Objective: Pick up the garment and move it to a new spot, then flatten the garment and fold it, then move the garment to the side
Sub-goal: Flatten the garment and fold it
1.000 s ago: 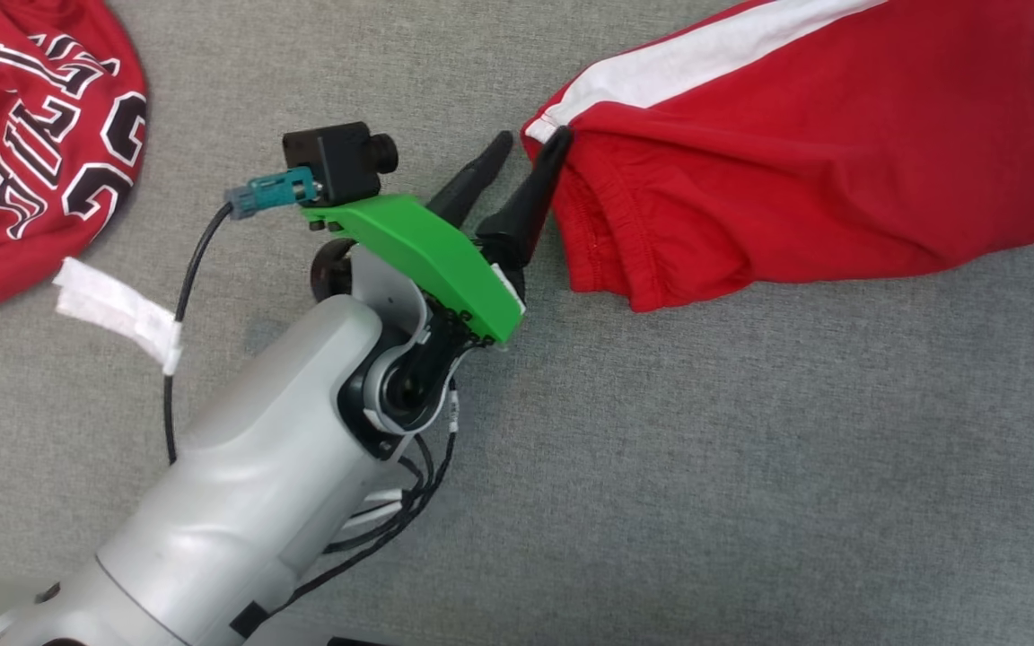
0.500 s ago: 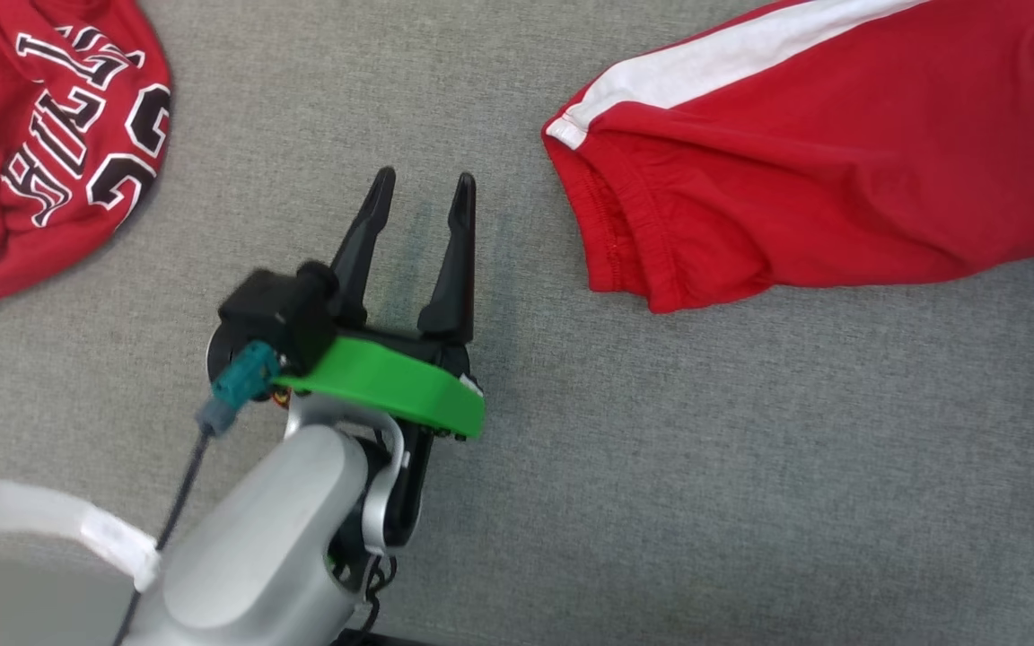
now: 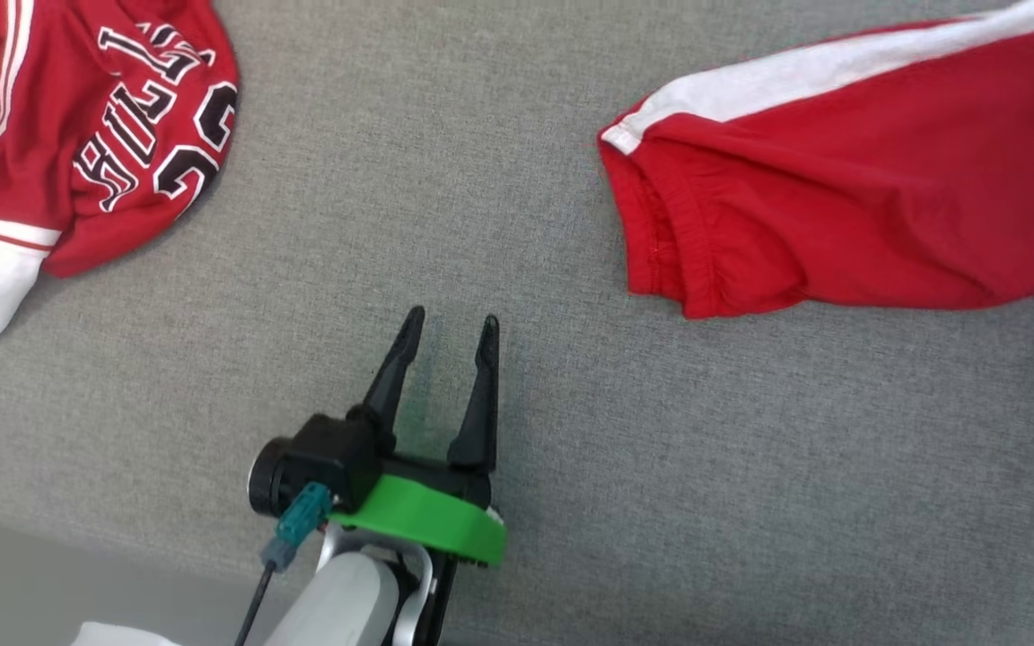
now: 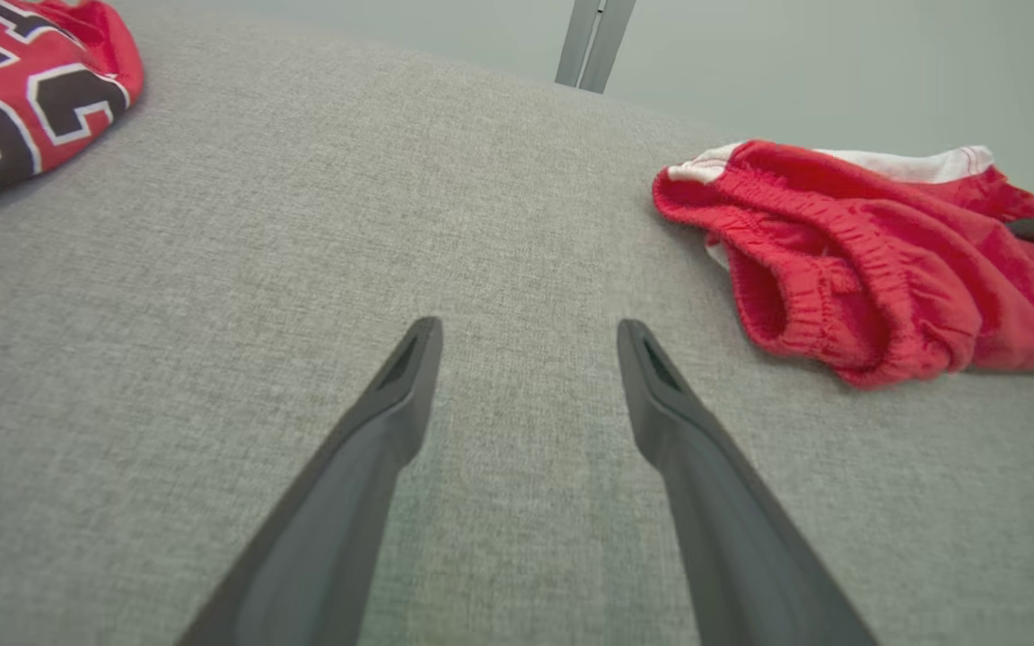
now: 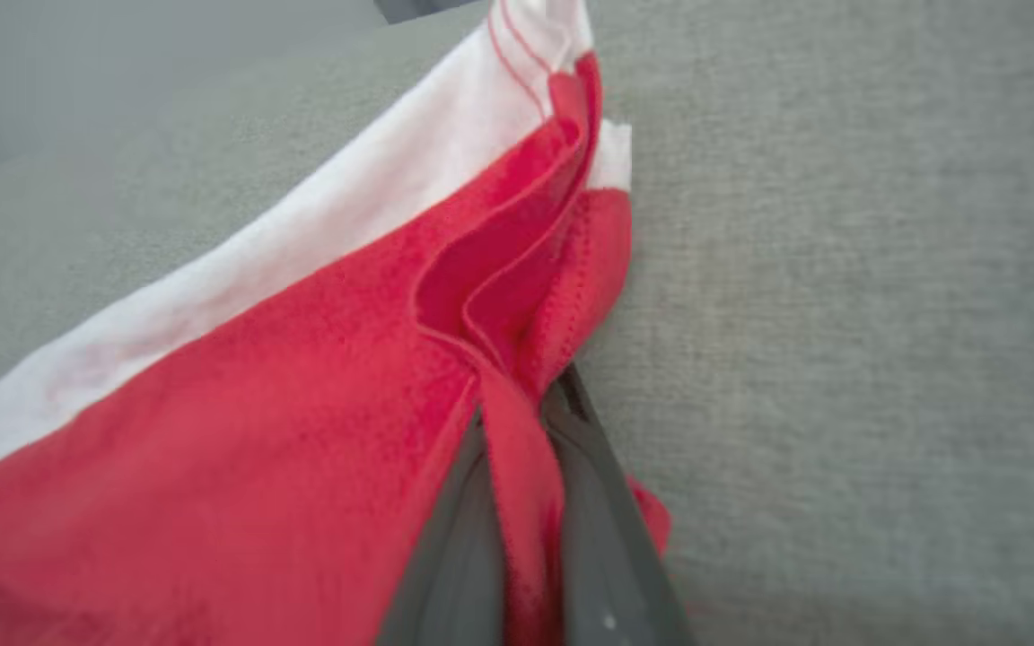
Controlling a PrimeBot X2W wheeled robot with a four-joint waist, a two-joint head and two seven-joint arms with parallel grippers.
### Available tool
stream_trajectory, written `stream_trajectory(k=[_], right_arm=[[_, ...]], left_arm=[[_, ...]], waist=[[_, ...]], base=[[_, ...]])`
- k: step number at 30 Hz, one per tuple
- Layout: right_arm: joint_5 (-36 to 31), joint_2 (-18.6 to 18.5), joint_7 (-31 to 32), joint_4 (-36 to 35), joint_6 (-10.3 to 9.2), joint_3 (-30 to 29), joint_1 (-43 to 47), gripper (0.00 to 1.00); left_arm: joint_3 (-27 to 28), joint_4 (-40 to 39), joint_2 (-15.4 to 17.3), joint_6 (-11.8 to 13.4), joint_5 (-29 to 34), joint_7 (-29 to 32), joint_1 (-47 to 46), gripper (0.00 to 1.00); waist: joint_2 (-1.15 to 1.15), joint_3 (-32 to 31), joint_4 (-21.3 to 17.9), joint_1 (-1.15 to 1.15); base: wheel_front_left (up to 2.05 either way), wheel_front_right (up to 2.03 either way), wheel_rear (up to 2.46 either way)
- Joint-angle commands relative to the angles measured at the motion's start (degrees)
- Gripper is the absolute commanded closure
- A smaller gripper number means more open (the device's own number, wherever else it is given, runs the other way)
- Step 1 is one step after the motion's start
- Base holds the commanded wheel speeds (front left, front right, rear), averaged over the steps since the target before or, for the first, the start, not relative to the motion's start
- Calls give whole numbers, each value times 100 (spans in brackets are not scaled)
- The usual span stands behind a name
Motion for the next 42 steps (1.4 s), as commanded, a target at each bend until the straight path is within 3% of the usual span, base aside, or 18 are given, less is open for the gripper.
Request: stream_trajectory(k=[1, 7, 12, 15, 19, 24, 30, 37, 40, 41, 42], right_arm=[[39, -61, -20, 75, -12, -258, 245, 100], [-123, -395, -32, 54, -9, -1641, 857, 100], [-254, -502, 57, -177, -6, -2087, 914, 100], [-276, -277, 210, -520, -6, -1728, 776, 100], [-419, 329, 318, -845, -7, -972, 622, 100], [-871, 1083, 207, -694, -6, -75, 499, 100], [-1194, 1316, -183, -433, -6, 251, 595, 100], [-1441, 1545, -602, -89, -6, 199, 332, 100], [-1534, 1683, -805, 99, -6, 315, 248, 72], [-1557, 1712, -911, 130, -6, 361, 206, 31], [-1573, 1749, -1006, 198, -6, 415, 173, 0]], left_arm=[[37, 72, -17, -118, 142, -1, 203, 0], [461, 278, -124, -574, 463, -1, 891, 0], [700, 334, -193, -704, 496, -2, 1157, 0], [715, 377, -223, -783, 500, -2, 1217, 0], [604, 450, -227, -856, 449, -2, 1209, 0], [495, 550, -228, -800, 405, -2, 1014, 0], [553, 611, -228, -713, 347, -2, 975, 0], [578, 729, -229, -768, 369, -2, 1077, 0], [568, 794, -229, -775, 352, -2, 1029, 0], [561, 803, -229, -779, 347, -2, 1010, 0], [558, 813, -229, -776, 328, -2, 992, 0]], waist=[[0, -362, -196, 0], [0, -871, -366, 0], [0, -986, -352, 0], [0, -1010, -393, 0], [0, -1030, -466, 0], [0, -1003, -502, 0], [0, -986, -387, 0], [0, -995, -429, 0], [0, -1052, -479, 0], [0, -1071, -495, 0], [0, -1101, -512, 0]], base=[[0, 0, 0], [0, 0, 0], [0, 0, 0], [0, 0, 0], [0, 0, 0], [0, 0, 0], [0, 0, 0], [0, 0, 0], [0, 0, 0], [0, 0, 0], [0, 0, 0]])
